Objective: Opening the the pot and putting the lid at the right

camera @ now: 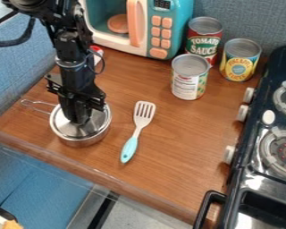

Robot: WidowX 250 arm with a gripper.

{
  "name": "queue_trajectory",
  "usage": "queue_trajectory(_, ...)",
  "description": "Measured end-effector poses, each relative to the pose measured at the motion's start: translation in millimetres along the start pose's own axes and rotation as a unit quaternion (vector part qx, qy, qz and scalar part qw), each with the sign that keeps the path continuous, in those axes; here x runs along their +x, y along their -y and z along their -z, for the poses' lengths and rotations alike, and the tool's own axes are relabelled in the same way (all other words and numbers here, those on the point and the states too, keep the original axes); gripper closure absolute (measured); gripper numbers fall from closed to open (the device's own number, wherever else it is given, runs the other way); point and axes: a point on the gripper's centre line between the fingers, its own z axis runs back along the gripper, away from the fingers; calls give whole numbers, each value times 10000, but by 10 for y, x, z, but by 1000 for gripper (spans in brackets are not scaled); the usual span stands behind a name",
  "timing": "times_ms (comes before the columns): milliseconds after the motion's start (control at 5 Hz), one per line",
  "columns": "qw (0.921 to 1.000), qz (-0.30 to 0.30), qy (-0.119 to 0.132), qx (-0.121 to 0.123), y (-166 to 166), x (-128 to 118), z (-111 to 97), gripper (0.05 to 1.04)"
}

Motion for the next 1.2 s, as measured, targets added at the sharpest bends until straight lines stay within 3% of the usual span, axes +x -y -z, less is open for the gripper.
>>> queue_trajectory(200,9999,-9,117,-87,161,19,-162,802)
queue_trajectory(400,9979,165,596,-204,449,61,-463,802)
queue_trajectory(600,9945,714,706,-298,968,99,-542,802)
queue_trajectory(800,9912,1139,637,-235,1360,98,-501,802)
queue_trajectory(1200,9883,1520,76,-43,1733,35,-39,802)
